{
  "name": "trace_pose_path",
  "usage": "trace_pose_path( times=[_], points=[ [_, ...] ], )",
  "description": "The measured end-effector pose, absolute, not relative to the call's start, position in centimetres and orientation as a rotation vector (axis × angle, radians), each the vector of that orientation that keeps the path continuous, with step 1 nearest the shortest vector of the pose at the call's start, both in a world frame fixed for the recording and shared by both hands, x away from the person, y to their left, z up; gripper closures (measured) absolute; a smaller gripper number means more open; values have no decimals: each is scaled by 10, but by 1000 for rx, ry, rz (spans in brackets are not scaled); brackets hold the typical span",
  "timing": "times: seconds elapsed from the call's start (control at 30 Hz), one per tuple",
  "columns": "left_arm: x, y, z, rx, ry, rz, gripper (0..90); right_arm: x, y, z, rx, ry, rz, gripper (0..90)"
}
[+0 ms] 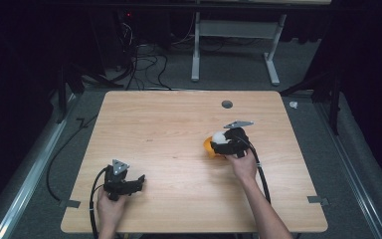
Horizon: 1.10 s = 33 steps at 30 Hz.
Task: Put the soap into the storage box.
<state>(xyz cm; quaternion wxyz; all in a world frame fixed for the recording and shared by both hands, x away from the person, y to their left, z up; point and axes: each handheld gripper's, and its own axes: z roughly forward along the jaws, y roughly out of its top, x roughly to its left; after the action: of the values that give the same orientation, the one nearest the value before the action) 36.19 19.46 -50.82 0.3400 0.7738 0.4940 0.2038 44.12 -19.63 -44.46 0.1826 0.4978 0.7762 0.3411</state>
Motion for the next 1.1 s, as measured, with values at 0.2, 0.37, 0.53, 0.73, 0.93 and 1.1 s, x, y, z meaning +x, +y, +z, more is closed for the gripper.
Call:
trace_pose_path(
  times=[0.2, 0.37, 0.53, 0.73, 0.93, 1.1],
  points=[
    [362, 195, -508, 2014, 1286, 530, 153, 443, -194, -448, 1407, 2191, 926, 231],
    [362, 195, -508, 2014, 1286, 531, 153, 444, -193, -451, 1412, 2189, 911, 230],
    [362, 195, -508, 2014, 1285, 531, 153, 445, -191, -454, 1415, 2196, 895, 229],
    [362, 195, -508, 2014, 1285, 530, 153, 447, -190, -458, 1422, 2200, 855, 229],
    [362, 195, -508, 2014, 1286, 530, 152, 448, -190, -459, 1438, 2205, 848, 229],
    [362, 195, -508, 2014, 1286, 530, 153, 447, -190, -459, 1443, 2200, 845, 227]
  ],
)
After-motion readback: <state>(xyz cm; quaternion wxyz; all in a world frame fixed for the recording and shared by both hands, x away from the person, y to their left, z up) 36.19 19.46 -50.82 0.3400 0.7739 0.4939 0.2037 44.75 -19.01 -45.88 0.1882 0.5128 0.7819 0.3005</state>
